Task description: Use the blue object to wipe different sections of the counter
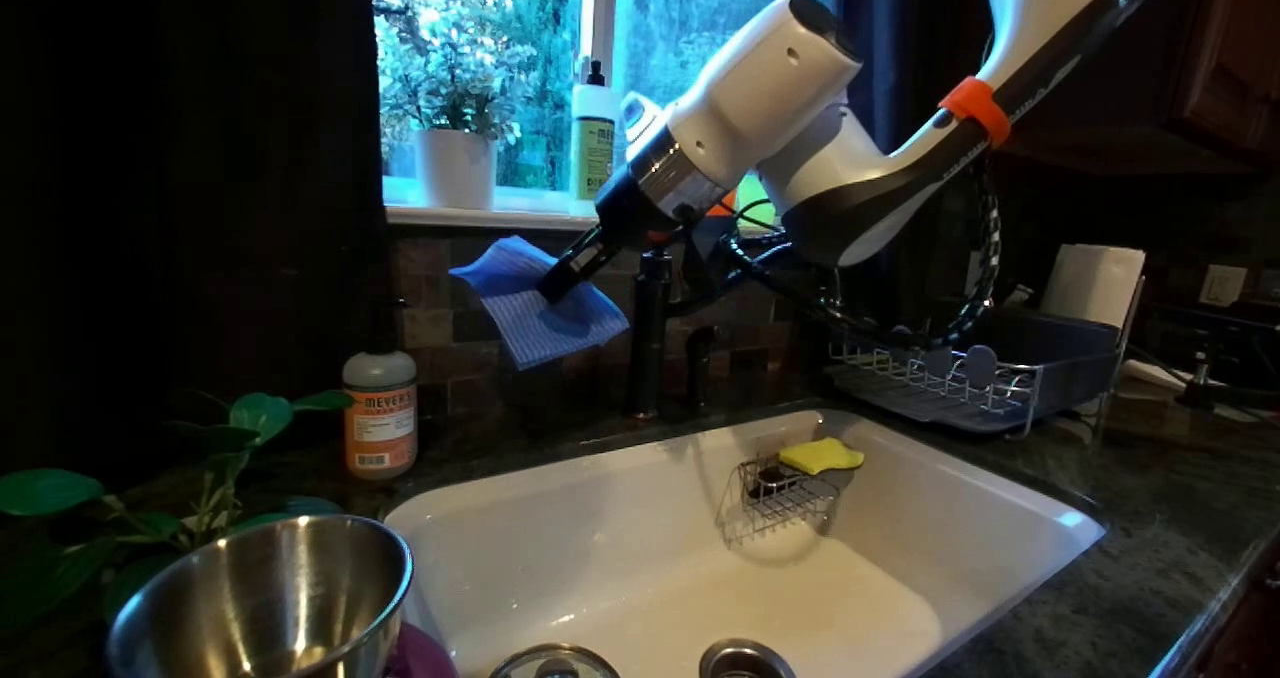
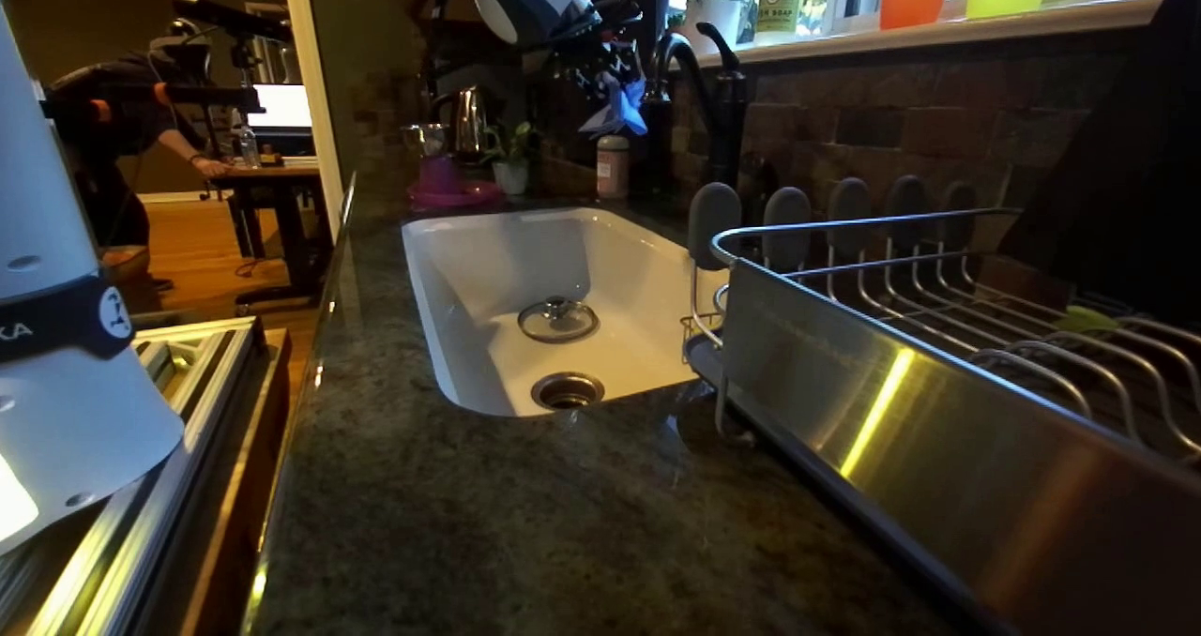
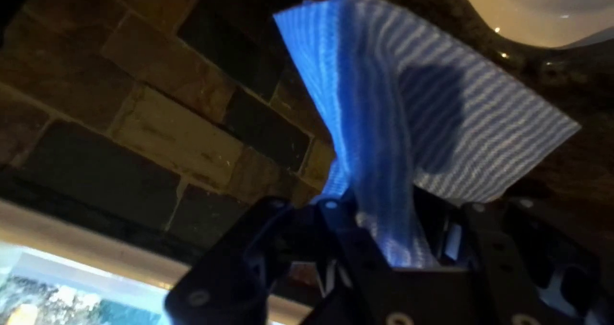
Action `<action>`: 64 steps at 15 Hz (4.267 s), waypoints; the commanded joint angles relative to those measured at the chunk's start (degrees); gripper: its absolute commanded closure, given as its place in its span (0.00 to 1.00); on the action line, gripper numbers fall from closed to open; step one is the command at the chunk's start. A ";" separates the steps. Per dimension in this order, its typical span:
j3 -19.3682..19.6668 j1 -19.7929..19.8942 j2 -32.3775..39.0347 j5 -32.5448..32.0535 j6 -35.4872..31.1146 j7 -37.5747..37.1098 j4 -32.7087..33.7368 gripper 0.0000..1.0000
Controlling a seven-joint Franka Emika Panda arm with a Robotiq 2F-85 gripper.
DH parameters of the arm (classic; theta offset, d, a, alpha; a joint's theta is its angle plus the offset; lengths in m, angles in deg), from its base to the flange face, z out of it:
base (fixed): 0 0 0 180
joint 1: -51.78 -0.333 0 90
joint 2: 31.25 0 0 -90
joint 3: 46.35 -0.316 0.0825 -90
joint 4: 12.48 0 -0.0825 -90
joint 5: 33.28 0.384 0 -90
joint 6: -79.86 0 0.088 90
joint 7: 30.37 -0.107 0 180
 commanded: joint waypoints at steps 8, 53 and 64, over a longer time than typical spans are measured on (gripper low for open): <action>-0.60 3.21 14.60 4.22 -5.89 1.91 7.70 0.97; 23.36 -20.12 18.63 52.00 21.40 1.61 7.80 0.97; 21.85 -17.23 22.81 39.27 -4.54 6.74 11.50 0.97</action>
